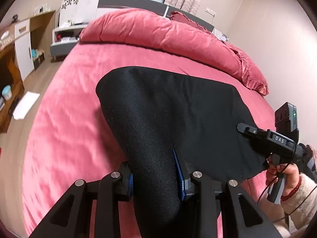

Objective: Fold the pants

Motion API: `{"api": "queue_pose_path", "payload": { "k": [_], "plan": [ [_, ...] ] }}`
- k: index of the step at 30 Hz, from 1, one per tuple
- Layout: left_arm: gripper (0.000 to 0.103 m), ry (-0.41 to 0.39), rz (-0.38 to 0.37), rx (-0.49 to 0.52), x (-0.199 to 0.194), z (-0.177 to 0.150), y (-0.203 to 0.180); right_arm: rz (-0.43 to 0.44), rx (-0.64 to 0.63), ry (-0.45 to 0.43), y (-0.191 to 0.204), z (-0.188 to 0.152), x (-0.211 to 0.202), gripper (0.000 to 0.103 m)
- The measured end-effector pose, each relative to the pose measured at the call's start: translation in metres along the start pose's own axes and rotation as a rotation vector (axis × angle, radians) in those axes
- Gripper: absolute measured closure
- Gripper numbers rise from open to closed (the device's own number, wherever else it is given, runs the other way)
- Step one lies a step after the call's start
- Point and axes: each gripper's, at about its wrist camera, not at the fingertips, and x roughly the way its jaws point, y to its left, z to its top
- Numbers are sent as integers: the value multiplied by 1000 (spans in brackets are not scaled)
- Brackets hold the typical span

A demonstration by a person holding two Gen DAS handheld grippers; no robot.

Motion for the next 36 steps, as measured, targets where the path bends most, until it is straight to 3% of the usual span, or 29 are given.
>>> {"api": "queue_pose_path", "payload": {
  "k": [8,15,19,24,36],
  "plan": [
    [70,-31,35,14,37,50,16,-36,-28,-48,3,52,30,58],
    [69,7,66,29,76,70,24,-67,-18,-32,-14,70,59,58],
    [64,33,95,26,97,63,27,-118,19,2,-31,63,76,52],
    [55,13,112,15,101,55,32,-133,31,-28,-39,55,76,44],
    [45,-6,178,-23,85,33,25,-261,-71,-28,-14,28,46,39]
  ]
}}
